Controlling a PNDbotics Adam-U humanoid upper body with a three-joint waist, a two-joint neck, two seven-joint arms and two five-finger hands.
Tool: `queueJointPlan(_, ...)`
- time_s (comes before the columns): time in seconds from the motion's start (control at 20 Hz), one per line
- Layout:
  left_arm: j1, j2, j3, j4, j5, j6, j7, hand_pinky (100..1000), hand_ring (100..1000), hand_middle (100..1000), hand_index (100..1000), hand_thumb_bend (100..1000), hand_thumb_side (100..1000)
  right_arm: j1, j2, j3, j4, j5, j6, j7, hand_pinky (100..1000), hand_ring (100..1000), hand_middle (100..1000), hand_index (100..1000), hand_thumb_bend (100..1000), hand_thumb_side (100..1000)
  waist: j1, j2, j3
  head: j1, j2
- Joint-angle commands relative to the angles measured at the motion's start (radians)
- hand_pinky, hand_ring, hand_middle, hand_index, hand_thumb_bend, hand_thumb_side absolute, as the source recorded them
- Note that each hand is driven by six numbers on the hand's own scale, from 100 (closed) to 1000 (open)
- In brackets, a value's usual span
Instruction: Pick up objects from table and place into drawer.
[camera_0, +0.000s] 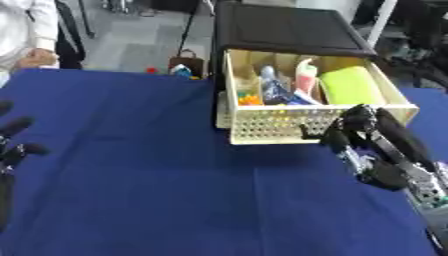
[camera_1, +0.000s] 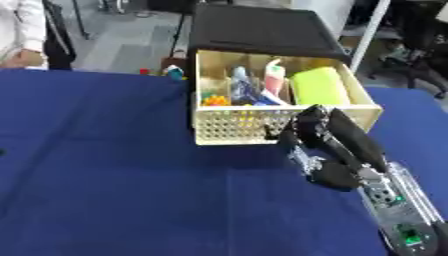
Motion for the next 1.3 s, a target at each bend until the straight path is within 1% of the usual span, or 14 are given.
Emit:
queueJointPlan(0.05,-0.012,0.000,-0.001,-0.013,0.001,0.006,-0.002,544,805,855,823,112,1000,-0.014,-0.017,-0.013,0.006,-0.032,-0.004,0.038,174,100,182,527,100,1000,0.007,-0.006,0.003,-0.005,-0.001)
queueJointPlan(0.2,-0.012,-0.003,-0.001,-0.013,0.001,0.009,-0.003,543,805,856,824,112,1000,-0.017,-0.018,-0.019,0.005,-0.052,-0.006,0.063,176,100,189,529,100,1000,0.007,-0.005,0.005,-0.005,-0.001)
queueJointPlan(0.4,-0.015,-0.009,-0.003,-0.013,-0.002,0.014,-0.006,543,805,856,824,112,1000,-0.023,-0.017,-0.026,0.006,-0.037,-0.016,0.069,182,100,204,538,100,1000,0.010,-0.001,0.008,-0.009,-0.003)
queueJointPlan(0.45,-0.016,-0.011,-0.004,-0.013,-0.002,0.015,-0.007,543,805,856,824,112,1000,-0.026,-0.017,-0.027,0.011,-0.031,-0.019,0.071,185,100,209,542,133,1000,0.011,0.001,0.009,-0.009,-0.003)
queueJointPlan(0.7,-0.019,-0.017,-0.005,-0.013,-0.004,0.019,-0.008,543,804,856,824,112,1000,-0.040,-0.017,-0.022,0.035,0.004,-0.039,0.084,195,100,235,566,191,1000,0.015,0.005,0.015,-0.013,-0.004)
queueJointPlan(0.75,-0.019,-0.018,-0.006,-0.013,-0.004,0.019,-0.009,543,804,856,824,112,1000,-0.043,-0.018,-0.023,0.039,0.011,-0.045,0.084,198,100,246,576,234,1000,0.015,0.005,0.015,-0.014,-0.003)
queueJointPlan(0.85,-0.020,-0.020,-0.006,-0.013,-0.004,0.021,-0.010,543,804,857,824,112,1000,-0.050,-0.019,-0.025,0.047,0.027,-0.058,0.081,200,100,251,583,271,1000,0.015,0.006,0.016,-0.016,-0.003)
queueJointPlan(1.0,-0.022,-0.021,-0.008,-0.013,-0.003,0.024,-0.011,542,803,857,824,112,1000,-0.060,-0.014,-0.023,0.060,0.046,-0.070,0.077,203,104,256,591,294,1000,0.017,0.006,0.017,-0.018,-0.003)
queueJointPlan(1.3,-0.023,-0.024,-0.009,-0.013,-0.002,0.028,-0.010,539,802,856,823,113,1000,-0.074,-0.004,-0.026,0.081,0.084,-0.071,0.069,204,109,260,597,311,1000,0.017,0.007,0.019,-0.021,-0.005)
